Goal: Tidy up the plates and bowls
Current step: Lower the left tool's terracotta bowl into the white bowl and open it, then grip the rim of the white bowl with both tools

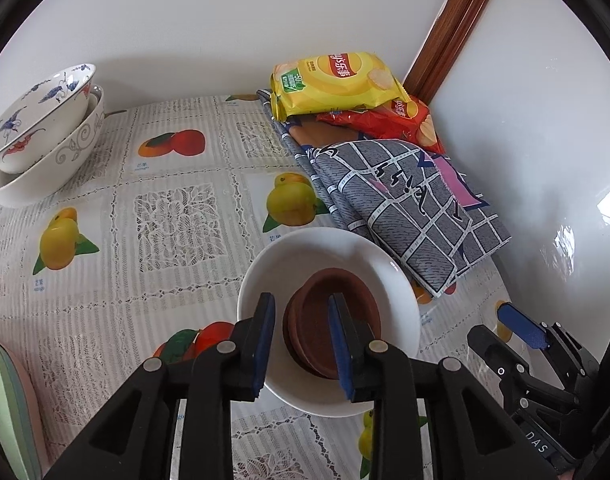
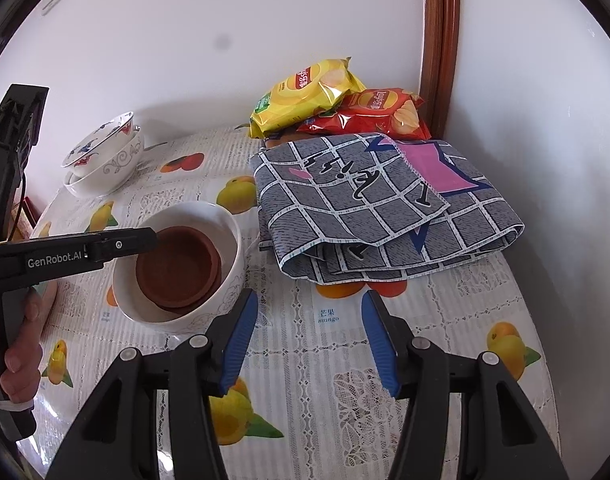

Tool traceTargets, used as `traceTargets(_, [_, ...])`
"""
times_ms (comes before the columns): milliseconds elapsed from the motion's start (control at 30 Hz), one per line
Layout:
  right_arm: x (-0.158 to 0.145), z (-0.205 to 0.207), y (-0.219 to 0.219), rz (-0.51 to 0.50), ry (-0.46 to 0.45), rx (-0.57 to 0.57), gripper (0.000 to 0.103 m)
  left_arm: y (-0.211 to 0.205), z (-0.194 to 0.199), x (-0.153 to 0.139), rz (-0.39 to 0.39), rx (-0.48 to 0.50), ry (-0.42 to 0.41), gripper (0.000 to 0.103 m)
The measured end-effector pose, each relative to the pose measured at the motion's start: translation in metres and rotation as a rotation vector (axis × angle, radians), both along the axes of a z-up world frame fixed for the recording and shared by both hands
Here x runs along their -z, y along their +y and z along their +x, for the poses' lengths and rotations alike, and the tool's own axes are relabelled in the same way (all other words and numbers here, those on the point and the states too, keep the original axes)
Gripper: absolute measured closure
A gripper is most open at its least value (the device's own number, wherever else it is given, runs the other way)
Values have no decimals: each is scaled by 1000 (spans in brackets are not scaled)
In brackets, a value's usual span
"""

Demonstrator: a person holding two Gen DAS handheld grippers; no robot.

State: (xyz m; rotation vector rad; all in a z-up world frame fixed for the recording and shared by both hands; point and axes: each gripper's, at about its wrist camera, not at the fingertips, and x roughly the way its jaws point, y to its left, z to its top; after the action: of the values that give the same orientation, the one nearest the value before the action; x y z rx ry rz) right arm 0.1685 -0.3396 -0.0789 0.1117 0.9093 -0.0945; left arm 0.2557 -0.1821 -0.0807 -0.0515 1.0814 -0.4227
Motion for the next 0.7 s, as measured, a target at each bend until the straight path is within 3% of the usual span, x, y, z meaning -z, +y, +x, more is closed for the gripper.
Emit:
traceTargets(467, [-23,11,6,50,-11,12,50,26,-20,-15,87,-77,-88,77])
traceTargets(700, [-15,29,27,45,21,-38,50,30,-12,-4,108,-75,-18,77])
